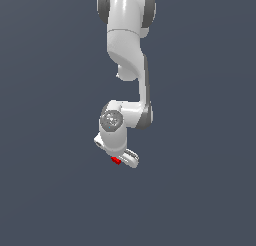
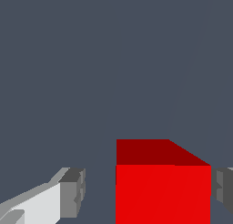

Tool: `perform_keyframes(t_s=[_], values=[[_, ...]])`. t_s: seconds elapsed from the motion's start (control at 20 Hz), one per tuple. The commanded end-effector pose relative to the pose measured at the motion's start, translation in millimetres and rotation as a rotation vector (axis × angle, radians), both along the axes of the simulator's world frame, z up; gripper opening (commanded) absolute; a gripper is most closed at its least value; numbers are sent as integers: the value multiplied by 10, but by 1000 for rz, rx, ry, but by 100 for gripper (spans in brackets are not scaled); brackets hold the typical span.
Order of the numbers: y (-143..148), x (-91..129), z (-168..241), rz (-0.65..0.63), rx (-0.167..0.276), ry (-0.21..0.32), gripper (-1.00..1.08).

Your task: Pick up the red cube and move it to a goal position.

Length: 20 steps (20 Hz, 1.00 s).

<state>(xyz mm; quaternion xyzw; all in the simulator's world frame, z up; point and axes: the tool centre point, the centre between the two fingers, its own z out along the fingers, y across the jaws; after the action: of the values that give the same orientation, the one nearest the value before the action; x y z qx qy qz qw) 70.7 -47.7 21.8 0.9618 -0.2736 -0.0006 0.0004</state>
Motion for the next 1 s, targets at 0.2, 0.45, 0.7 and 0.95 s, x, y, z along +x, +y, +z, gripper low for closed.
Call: perform_keyframes(t_s=[0.2,0.45,0.7,0.95], values=[[-4,19,-19,-9,0,-1,-100],[-4,19,-19,-9,0,-1,-100],[1,20,-2,-9,0,-1,-100],[45,49,176,-10,0,-1,-100]])
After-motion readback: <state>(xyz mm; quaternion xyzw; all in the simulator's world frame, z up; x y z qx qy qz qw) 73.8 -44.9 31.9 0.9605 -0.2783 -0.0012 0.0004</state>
